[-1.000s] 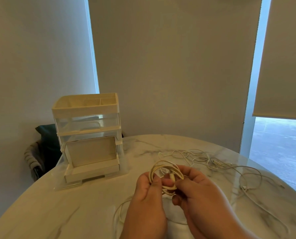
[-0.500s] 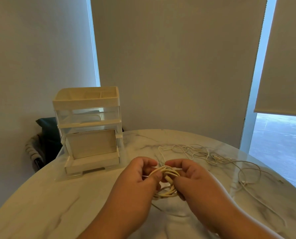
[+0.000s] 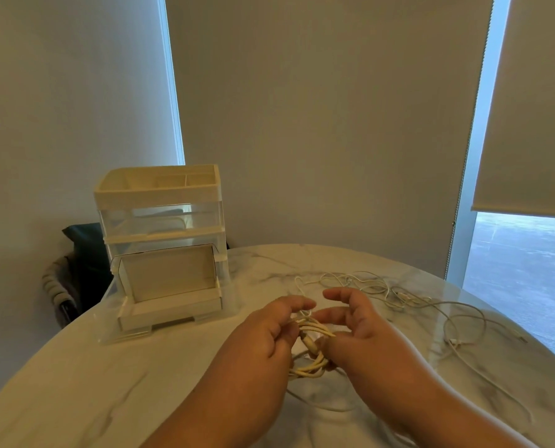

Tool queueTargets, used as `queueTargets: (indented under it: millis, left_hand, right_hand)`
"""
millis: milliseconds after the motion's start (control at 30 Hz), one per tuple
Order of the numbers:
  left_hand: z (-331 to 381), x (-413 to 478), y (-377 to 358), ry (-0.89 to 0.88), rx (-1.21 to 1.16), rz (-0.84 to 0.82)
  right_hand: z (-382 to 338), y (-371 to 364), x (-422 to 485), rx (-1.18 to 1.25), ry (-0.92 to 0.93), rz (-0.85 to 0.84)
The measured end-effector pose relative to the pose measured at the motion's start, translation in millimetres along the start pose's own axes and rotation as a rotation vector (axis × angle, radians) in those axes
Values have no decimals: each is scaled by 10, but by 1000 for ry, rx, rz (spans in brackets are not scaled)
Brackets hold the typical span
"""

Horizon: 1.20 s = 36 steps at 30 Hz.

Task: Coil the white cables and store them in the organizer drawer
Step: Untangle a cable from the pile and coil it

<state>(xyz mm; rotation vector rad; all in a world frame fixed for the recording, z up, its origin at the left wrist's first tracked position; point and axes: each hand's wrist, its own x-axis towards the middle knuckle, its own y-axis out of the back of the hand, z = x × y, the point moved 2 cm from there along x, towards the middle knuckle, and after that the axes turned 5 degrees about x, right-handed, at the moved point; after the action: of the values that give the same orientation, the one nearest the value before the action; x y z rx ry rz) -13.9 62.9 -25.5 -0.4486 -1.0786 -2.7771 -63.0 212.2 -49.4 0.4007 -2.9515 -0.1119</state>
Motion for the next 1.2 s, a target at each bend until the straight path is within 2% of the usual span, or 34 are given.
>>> queueTargets:
  millis: [100, 200, 300, 367, 467, 567, 700, 800, 900, 1033, 1200]
  left_hand:
    - [44, 13, -4, -36, 94, -40]
    - [7, 18, -8, 9, 79, 37]
    - [-19, 9, -26, 34, 92, 38]
    - [-54, 22, -26, 81, -35, 52]
    - [-109, 48, -66, 231, -374, 56]
    - [-99, 53, -105, 305, -495, 66]
    - [-126, 53, -105, 319, -505, 163]
    - [-141, 50, -104, 319, -472, 200]
    - [-102, 35, -136, 331, -458, 209]
    - [-51, 7, -179, 337, -495, 193]
    - [-75, -28, -172, 268, -331, 136]
  right_hand:
    - [-6, -8, 2, 38, 26, -24]
    - [0, -18, 12, 8, 80, -44]
    - [-10, -8, 0, -4, 93, -97]
    - [-15, -11, 3, 35, 97, -107]
    - [-11, -4, 14, 127, 107, -57]
    - [-12, -9, 13, 157, 114, -30]
    - [-38, -36, -15, 236, 137, -68]
    - [-54, -50, -47, 162, 172, -62]
    - [-38, -64, -47, 101, 176, -1]
    - [-6, -83, -34, 193, 127, -1]
    - [-45, -74, -53, 277, 152, 76]
